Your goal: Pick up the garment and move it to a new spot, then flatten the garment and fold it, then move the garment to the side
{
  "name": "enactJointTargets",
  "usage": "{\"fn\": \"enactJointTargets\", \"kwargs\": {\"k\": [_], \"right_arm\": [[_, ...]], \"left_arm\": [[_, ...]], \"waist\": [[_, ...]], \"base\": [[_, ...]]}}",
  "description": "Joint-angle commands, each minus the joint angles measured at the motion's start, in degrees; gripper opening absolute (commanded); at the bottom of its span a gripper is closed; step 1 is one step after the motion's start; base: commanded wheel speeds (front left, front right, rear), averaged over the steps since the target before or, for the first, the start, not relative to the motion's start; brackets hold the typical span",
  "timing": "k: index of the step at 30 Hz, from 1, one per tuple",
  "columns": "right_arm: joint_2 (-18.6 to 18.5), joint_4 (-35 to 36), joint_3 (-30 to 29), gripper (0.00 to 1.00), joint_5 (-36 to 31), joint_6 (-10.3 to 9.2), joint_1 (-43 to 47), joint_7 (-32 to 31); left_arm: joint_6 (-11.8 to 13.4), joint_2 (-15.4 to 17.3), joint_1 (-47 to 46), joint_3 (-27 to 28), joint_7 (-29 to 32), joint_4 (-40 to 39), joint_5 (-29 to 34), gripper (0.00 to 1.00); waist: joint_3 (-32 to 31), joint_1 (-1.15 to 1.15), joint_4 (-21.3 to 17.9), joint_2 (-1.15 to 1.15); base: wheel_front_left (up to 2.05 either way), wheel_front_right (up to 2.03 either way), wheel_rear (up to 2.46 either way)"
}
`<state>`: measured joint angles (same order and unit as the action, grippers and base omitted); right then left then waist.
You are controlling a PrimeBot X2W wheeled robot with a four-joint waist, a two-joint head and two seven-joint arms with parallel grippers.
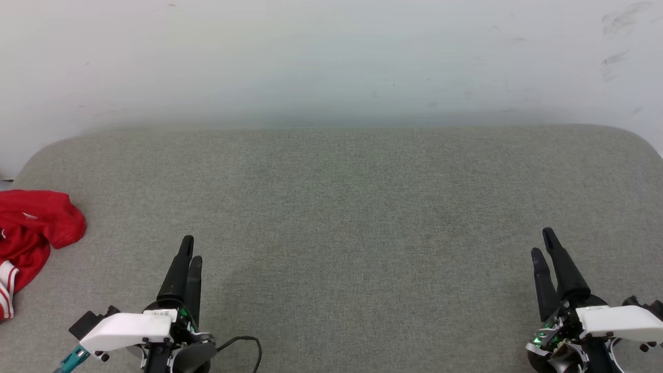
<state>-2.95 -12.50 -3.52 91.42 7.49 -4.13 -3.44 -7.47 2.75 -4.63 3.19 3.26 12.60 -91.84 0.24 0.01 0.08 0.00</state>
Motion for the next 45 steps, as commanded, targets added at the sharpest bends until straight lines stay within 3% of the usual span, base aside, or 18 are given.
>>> {"fn": "enactJointTargets", "kwargs": {"k": [1, 14, 35, 45], "right_arm": [[-0.33, 2.08, 0.86, 1.0, -0.71, 0.01, -0.45, 0.94], [-1.99, 4.54, 2.92, 1.0, -7.5, 0.01, 0.09, 4.11], [-0.38, 9.26, -0.46, 1.0, -44.5, 0.0, 1.58, 6.16], [-0.14, 12.31, -0.33, 1.0, -55.8, 0.0, 2.65, 5.5]], "left_arm": [[-0.01, 0.09, -1.47, -0.77, -0.88, -2.31, 0.48, 1.0], [-0.02, 0.18, -1.07, -1.83, -3.82, -6.14, 10.38, 1.0], [-0.02, 0.13, 0.35, -1.61, -8.18, -7.53, 37.38, 1.0], [0.05, 0.14, 0.27, -2.56, -9.93, -6.77, 50.3, 1.0]], "waist": [[0.0, -0.01, 0.04, 0.0], [-0.07, -0.01, 0.15, 0.0], [-0.25, -0.01, 0.23, 0.0], [-0.22, -0.01, 0.24, 0.0]], "base": [[0.0, 0.0, 0.0], [0.0, 0.0, 0.0], [0.0, 0.0, 0.0], [0.0, 0.0, 0.0]]}}
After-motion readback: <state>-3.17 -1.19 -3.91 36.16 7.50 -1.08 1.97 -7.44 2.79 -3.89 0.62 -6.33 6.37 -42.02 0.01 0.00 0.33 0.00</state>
